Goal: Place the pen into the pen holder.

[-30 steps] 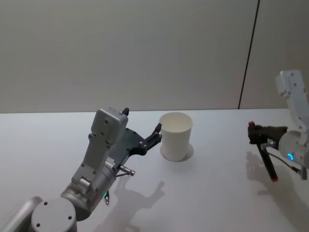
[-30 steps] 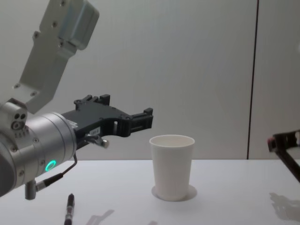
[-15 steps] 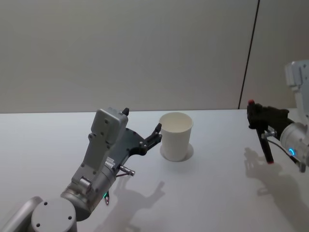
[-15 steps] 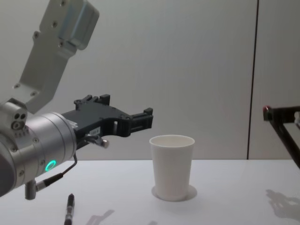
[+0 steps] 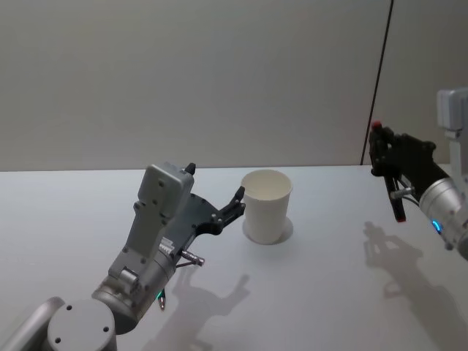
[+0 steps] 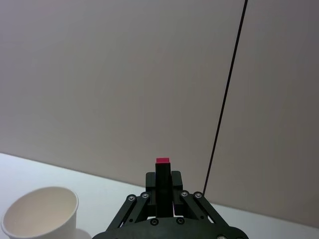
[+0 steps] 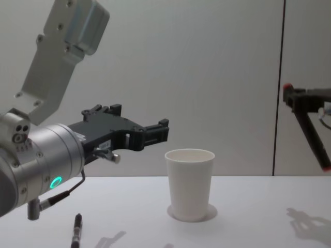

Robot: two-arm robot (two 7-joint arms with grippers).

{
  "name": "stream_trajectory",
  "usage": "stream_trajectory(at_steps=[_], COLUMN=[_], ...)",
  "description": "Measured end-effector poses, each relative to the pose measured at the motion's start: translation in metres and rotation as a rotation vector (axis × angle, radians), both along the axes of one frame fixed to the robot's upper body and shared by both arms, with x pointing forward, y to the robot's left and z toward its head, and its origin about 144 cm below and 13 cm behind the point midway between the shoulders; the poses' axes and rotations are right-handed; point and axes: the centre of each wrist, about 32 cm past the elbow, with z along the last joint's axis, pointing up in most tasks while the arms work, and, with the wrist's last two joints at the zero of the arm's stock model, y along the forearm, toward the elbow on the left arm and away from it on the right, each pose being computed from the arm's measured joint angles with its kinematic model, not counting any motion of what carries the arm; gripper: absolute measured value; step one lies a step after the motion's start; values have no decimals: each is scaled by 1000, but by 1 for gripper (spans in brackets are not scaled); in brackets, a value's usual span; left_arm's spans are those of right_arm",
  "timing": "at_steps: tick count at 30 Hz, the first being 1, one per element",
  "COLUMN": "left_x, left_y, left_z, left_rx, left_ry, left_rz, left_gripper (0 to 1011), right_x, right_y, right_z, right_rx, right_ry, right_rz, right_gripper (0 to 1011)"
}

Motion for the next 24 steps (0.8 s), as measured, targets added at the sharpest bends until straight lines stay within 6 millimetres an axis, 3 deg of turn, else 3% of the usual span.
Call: stream_trajectory(at_steps=[24], left_x=[0], left_y=[0], left_z=[0], left_rx=[0], left_ry=[0], left_rz=[0], left_gripper=[1004], right_x=[14], right_y=[24], right_z=[-33], right_rx=[-10], right_ry=[-384], right_rz=[66], right_gripper=[168])
